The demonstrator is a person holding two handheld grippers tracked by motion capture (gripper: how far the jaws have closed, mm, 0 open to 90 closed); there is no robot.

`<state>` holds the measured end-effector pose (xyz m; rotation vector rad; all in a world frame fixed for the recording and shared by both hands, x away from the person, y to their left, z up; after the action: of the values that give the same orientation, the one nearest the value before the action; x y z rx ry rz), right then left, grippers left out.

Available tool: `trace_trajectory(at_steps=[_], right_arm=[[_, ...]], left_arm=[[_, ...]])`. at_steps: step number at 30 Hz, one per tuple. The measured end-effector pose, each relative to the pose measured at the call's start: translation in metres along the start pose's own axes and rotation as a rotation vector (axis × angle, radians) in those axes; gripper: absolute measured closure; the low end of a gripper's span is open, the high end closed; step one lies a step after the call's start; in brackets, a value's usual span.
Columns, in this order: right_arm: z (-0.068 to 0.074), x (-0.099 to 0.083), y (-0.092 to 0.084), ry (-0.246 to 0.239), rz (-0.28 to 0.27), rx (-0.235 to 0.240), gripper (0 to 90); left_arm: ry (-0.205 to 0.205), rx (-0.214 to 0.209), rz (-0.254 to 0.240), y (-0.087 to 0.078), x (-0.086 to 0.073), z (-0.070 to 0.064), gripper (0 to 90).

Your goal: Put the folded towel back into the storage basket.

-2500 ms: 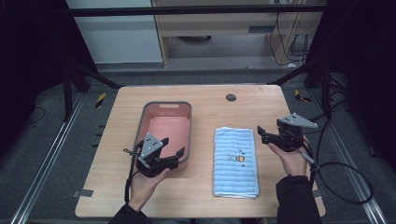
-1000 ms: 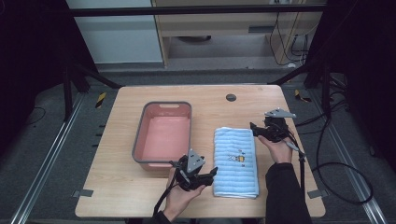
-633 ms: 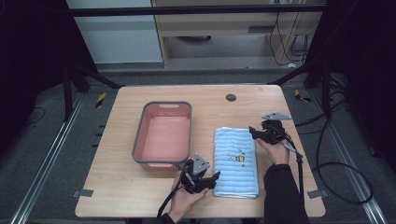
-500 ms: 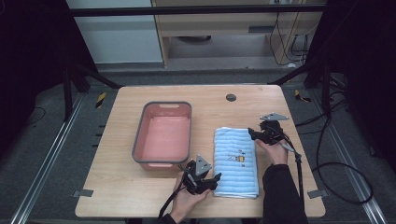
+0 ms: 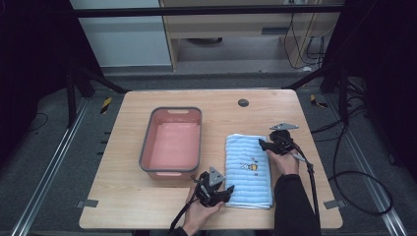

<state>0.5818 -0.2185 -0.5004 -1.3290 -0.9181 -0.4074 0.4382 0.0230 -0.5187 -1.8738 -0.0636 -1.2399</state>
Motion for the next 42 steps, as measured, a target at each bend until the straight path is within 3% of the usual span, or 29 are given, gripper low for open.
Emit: trace_trajectory(at_steps=[14,23,25,33,42], right_arm=[[0.005,-0.011,0.011,-0.017,0.062,0.027,54.5],[0.006,-0.014,0.013,0.0,0.067,0.044,60.2],[0.006,-0.015,0.013,0.025,0.063,0.062,62.1],[0.009,-0.015,0.012,0.028,0.062,0.09,75.6],[0.011,-0.014,0.01,0.042,0.057,0.096,81.6]], left_arm=[[-0.026,-0.01,-0.006,0.004,-0.006,0.0,56.5],[-0.018,0.029,-0.01,0.005,-0.007,-0.005,59.0],[-0.025,0.027,-0.006,0.005,-0.007,-0.006,61.5],[-0.061,0.001,-0.008,0.006,-0.006,-0.007,71.6],[-0.04,0.016,0.005,0.006,-0.004,-0.008,82.5]])
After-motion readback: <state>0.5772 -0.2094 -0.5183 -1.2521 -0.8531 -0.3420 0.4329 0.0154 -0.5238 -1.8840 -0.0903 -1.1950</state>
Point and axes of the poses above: each handheld gripper's, and its own axes: y roughly forward along the jaws, x roughly out of its top, z roughly to its left, the point moved 3 cm from there along y, roughly forward along the jaws, and after that the axes turned 3 degrees about -x, right-handed, at the moved point
